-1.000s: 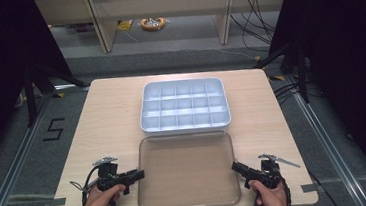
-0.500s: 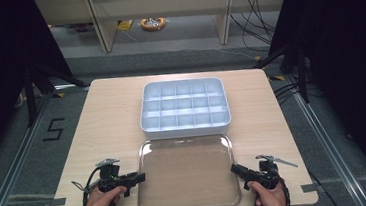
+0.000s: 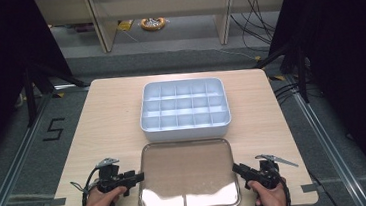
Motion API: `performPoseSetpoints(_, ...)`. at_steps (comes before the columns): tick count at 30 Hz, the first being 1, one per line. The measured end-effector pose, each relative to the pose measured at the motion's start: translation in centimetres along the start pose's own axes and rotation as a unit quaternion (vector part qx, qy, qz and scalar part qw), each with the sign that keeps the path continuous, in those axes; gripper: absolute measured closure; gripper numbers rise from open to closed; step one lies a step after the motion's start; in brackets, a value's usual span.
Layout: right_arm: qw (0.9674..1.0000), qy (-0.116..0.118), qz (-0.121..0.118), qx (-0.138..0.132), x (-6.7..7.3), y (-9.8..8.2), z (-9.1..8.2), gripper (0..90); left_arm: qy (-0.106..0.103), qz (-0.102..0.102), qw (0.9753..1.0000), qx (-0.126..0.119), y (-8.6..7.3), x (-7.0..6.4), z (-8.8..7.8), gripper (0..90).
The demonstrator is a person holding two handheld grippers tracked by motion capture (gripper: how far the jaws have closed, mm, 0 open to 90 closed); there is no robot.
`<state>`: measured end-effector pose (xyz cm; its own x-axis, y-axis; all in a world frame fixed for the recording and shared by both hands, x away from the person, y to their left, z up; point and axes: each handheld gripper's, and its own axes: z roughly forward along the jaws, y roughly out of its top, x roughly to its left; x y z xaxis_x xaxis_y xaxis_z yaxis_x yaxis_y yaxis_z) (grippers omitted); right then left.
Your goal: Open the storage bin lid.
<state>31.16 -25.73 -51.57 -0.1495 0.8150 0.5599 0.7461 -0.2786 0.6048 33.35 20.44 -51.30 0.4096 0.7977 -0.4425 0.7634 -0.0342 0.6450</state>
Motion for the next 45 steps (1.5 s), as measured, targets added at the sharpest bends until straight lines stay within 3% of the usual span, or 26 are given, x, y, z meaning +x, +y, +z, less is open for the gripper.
performPoseSetpoints(3,0.9999,0.006,-0.006,-0.006,-0.1,0.1,-0.2,63.0,-0.001,-0.001,1.0000,-0.007,0.0,0.0,-0.3,51.0)
performPoseSetpoints(4,0.9998,0.013,0.016,-0.006,0.3,0.0,-0.3,62.7,-0.002,-0.002,0.9999,-0.010,0.0,-0.1,-0.4,50.9)
performPoseSetpoints(6,1.0000,0.006,0.008,-0.001,0.5,0.1,-0.5,62.2,-0.003,-0.002,1.0000,-0.009,0.0,-0.1,-0.4,50.8)
performPoseSetpoints(8,0.9997,0.012,-0.017,-0.009,0.1,0.1,-0.4,61.4,-0.008,-0.002,0.9999,-0.009,0.0,-0.2,-0.4,50.0)
performPoseSetpoints(10,0.9998,0.018,0.010,-0.006,0.4,0.1,-0.6,60.2,-0.008,0.002,0.9999,-0.012,0.0,-0.3,-0.5,49.6)
performPoseSetpoints(15,0.9997,0.018,-0.003,-0.016,0.4,0.3,-0.8,53.9,-0.012,0.012,0.9997,-0.016,0.2,-0.4,-0.8,45.0)
performPoseSetpoints(17,0.9992,0.022,-0.022,-0.026,0.5,0.5,-0.9,49.4,-0.013,0.015,0.9997,-0.012,0.2,-0.3,-1.0,42.6)
performPoseSetpoints(19,0.9992,0.020,-0.022,-0.027,0.7,0.6,-1.0,45.8,-0.015,0.022,0.9996,-0.010,0.3,-0.3,-1.0,41.2)
performPoseSetpoints(20,0.9973,0.023,-0.057,-0.040,0.2,0.7,-0.8,44.0,-0.015,0.026,0.9995,-0.010,0.3,-0.3,-1.1,40.1)
performPoseSetpoints(21,0.9988,0.006,-0.038,-0.029,0.8,0.6,-1.0,42.8,-0.016,0.027,0.9995,-0.009,0.3,-0.3,-1.1,38.8)
performPoseSetpoints(22,0.9972,0.011,-0.062,-0.040,0.6,0.7,-0.9,41.1,-0.017,0.023,0.9995,-0.011,0.4,-0.4,-1.0,37.5)
performPoseSetpoints(23,0.9978,0.011,-0.053,-0.039,0.9,0.7,-1.0,39.3,-0.018,0.034,0.9992,-0.006,0.4,-0.4,-1.1,36.9)
performPoseSetpoints(24,0.9968,-0.002,-0.070,-0.039,1.0,0.8,-1.1,38.2,-0.016,0.036,0.9992,-0.008,0.4,-0.4,-1.1,36.8)
performPoseSetpoints(27,0.9947,-0.008,-0.093,-0.043,1.2,0.8,-1.2,36.1,-0.016,0.039,0.9991,-0.012,0.4,-0.5,-1.2,34.9)
performPoseSetpoints(30,0.9955,-0.011,-0.085,-0.041,1.9,0.7,-1.4,34.1,-0.017,0.038,0.9990,-0.016,0.5,-0.5,-1.4,32.3)
performPoseSetpoints(31,0.9922,-0.017,-0.115,-0.046,1.8,0.8,-1.5,33.6,-0.020,0.041,0.9988,-0.015,0.5,-0.4,-1.4,31.9)
performPoseSetpoints(33,0.9907,-0.020,-0.127,-0.045,1.9,0.8,-1.4,32.6,-0.022,0.038,0.9989,-0.015,0.5,-0.3,-1.5,29.9)
performPoseSetpoints(34,0.9921,-0.028,-0.117,-0.036,2.2,0.7,-1.7,32.0,-0.023,0.039,0.9989,-0.013,0.5,-0.3,-1.5,28.9)
performPoseSetpoints(35,0.9890,-0.021,-0.140,-0.043,1.9,0.8,-1.5,32.0,-0.032,0.046,0.9983,-0.014,0.4,-0.3,-1.6,28.0)
performPoseSetpoints(36,0.9917,-0.024,-0.121,-0.038,2.5,0.6,-1.7,31.9,-0.040,0.055,0.9977,-0.008,0.4,-0.2,-1.7,26.9)
performPoseSetpoints(37,0.9874,-0.025,-0.149,-0.048,2.2,0.7,-1.6,31.4,-0.046,0.056,0.9973,-0.008,0.3,-0.3,-1.7,25.7)
performPoseSetpoints(38,0.9883,-0.027,-0.143,-0.046,2.5,0.5,-1.7,31.2,-0.046,0.053,0.9975,-0.012,0.2,-0.3,-1.7,24.8)
performPoseSetpoints(39,0.9857,-0.023,-0.161,-0.046,2.4,0.6,-1.7,31.1,-0.047,0.058,0.9972,-0.008,0.2,-0.2,-1.8,24.3)
performPoseSetpoints(42,0.9836,-0.027,-0.173,-0.043,2.3,0.4,-2.0,29.7,-0.046,0.063,0.9969,-0.011,0.1,0.0,-2.2,22.8)
performPoseSetpoints(44,0.9852,-0.030,-0.164,-0.041,2.3,0.3,-2.3,28.0,-0.049,0.062,0.9968,-0.017,0.1,0.0,-2.4,20.8)
performPoseSetpoints(45,0.9876,-0.028,-0.149,-0.039,2.4,0.2,-2.4,26.9,-0.050,0.065,0.9965,-0.019,0.1,0.0,-2.5,20.2)
